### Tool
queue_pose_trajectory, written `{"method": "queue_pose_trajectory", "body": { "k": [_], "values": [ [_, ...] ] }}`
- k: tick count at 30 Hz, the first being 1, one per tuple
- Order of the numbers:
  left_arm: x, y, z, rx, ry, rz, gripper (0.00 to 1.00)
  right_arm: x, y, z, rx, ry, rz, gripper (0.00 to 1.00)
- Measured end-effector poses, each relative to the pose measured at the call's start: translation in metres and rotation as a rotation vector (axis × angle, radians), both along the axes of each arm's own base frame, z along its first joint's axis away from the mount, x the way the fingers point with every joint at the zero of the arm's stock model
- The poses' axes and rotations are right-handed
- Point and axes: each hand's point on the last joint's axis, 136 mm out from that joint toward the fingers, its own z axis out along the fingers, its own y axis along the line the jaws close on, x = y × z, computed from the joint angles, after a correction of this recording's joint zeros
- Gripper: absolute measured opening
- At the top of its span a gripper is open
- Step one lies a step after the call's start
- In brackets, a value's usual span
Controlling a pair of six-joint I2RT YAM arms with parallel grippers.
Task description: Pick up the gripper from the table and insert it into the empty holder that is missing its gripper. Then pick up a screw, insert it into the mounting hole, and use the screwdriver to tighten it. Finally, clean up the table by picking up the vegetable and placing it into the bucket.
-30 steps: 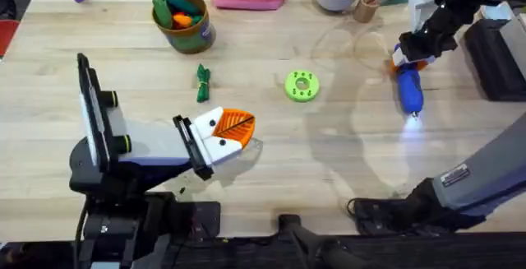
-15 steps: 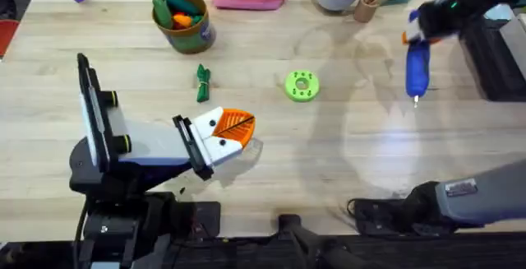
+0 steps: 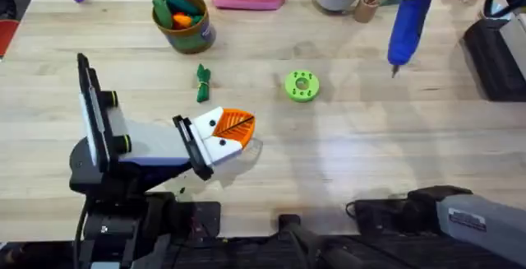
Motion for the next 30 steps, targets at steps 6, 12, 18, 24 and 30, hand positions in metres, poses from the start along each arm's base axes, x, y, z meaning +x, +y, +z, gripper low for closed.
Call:
{"method": "queue_pose_trajectory", "body": {
  "k": [6,12,18,24,30],
  "values": [
    [0.0,0.0,0.0,0.0,0.0,0.0,0.007,-0.021,0.029,0.046,0.127,-0.14,0.006,0.024],
    [0.0,0.0,0.0,0.0,0.0,0.0,0.007,-0.039,0.06,0.087,0.24,-0.312,0.077,0.024],
    [0.0,0.0,0.0,0.0,0.0,0.0,0.007,-0.061,0.091,0.098,0.366,-0.463,0.169,0.024],
    [0.0,0.0,0.0,0.0,0.0,0.0,0.007,-0.07,0.134,0.084,0.468,-0.51,0.317,0.024],
    [0.0,0.0,0.0,0.0,0.0,0.0,0.007,-0.086,0.194,0.09,0.601,-0.502,0.598,0.024]
  ]
}}
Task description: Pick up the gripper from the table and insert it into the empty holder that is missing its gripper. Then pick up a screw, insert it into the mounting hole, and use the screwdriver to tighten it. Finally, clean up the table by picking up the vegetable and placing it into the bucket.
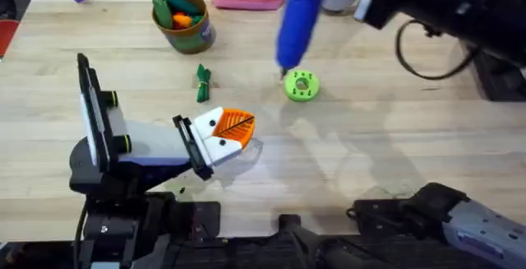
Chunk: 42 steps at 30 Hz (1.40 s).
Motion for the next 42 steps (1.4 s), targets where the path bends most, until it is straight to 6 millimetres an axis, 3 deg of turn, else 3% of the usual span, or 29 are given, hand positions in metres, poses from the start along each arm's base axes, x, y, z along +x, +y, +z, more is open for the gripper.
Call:
{"method": "queue_pose_trajectory", "body": {
  "k": [8,16,24,42],
  "values": [
    [0.0,0.0,0.0,0.0,0.0,0.0,0.007,-0.03,0.056,0.013,0.057,-0.093,0.335,0.024],
    [0.0,0.0,0.0,0.0,0.0,0.0,0.007,-0.059,0.088,0.009,0.038,-0.154,0.509,0.024],
    [0.0,0.0,0.0,0.0,0.0,0.0,0.007,-0.088,0.1,0.034,0.1,-0.357,0.592,0.024],
    [0.0,0.0,0.0,0.0,0.0,0.0,0.007,-0.092,0.126,0.003,0.086,-0.438,0.745,0.024]
  ]
}}
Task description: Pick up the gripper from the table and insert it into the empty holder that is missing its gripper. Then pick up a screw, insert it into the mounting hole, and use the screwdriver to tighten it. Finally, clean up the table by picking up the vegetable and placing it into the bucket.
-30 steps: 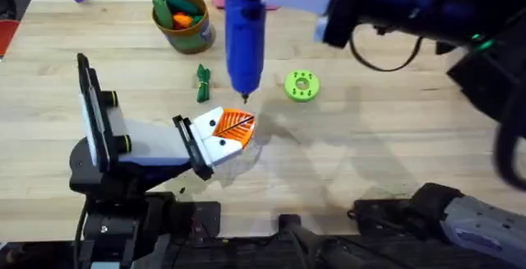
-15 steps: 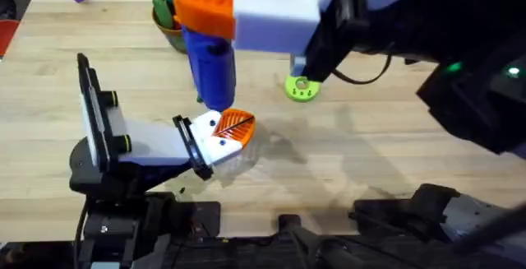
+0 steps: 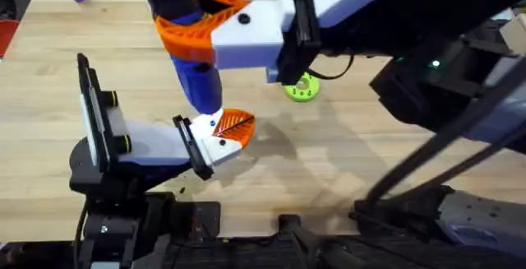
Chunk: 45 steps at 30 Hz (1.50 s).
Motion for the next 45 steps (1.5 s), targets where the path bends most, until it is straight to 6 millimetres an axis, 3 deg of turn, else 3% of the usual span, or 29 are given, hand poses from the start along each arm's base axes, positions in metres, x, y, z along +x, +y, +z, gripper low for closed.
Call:
{"method": "queue_pose_trajectory", "body": {
  "k": [29,45],
  "values": [
    [0.0,0.0,0.0,0.0,0.0,0.0,0.007,-0.007,0.005,-0.006,-0.015,0.008,0.041,0.024],
    [0.0,0.0,0.0,0.0,0.0,0.0,0.007,-0.008,0.012,-0.02,-0.043,-0.005,0.077,0.024]
  ]
}}
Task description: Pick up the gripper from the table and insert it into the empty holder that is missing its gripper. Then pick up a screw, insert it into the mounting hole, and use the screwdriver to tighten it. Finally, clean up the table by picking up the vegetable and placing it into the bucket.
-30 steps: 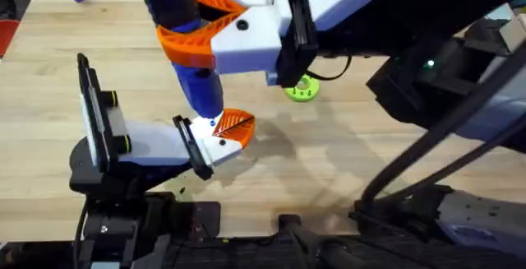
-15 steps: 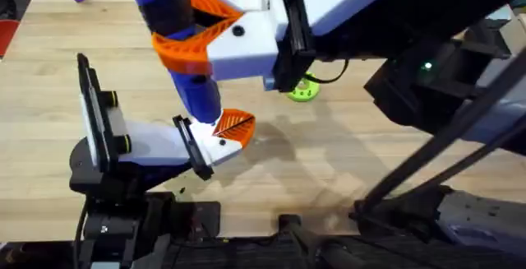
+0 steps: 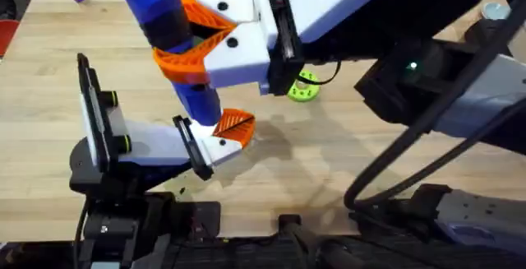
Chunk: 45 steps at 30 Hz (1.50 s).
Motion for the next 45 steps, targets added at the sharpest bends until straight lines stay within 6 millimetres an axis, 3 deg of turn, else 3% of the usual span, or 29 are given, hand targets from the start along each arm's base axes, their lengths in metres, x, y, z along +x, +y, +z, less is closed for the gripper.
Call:
{"method": "queue_pose_trajectory", "body": {
  "k": [45],
  "values": [
    [0.0,0.0,0.0001,0.0,0.0,0.0,0.007,0.0043,0.0049,-0.0086,-0.006,-0.027,-0.001,0.024]
  ]
}}
